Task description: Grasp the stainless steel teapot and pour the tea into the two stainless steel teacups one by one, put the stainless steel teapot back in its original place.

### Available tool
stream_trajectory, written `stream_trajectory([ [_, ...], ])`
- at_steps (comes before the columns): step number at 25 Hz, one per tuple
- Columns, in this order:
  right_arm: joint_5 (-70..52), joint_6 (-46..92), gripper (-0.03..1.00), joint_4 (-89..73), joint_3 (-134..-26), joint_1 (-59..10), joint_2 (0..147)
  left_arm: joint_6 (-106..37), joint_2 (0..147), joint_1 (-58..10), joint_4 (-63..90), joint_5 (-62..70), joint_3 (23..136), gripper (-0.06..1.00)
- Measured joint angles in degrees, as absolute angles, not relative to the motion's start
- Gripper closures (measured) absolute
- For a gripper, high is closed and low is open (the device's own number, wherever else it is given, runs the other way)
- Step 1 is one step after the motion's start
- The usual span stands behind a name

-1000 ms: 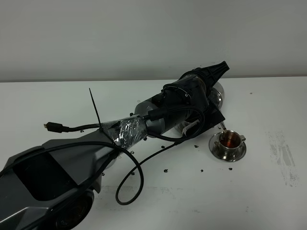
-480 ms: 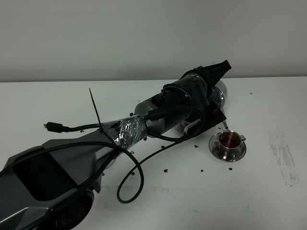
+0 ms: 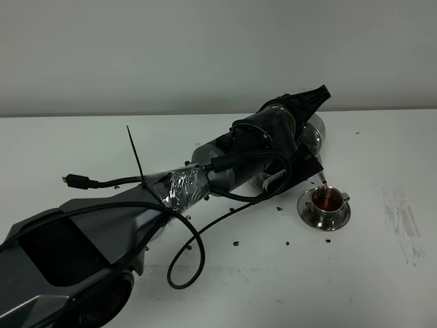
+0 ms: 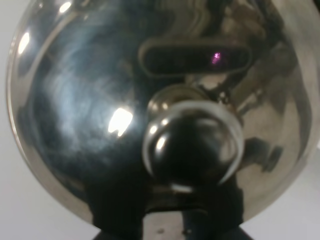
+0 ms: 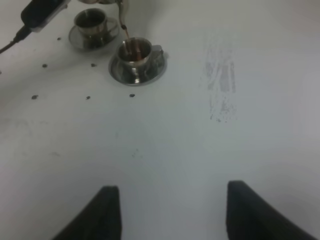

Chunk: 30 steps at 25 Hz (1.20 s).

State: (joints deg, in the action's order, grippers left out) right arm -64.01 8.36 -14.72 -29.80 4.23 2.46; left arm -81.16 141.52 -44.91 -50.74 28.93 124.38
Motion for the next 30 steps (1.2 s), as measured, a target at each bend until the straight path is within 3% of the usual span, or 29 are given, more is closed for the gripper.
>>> stream_trajectory([
  [30,-64.01,8.36,0.50,-14.72,-29.80,4.23,2.46,-81.15,142.09,-44.91,-54.89,26.34,124.38,0.77],
])
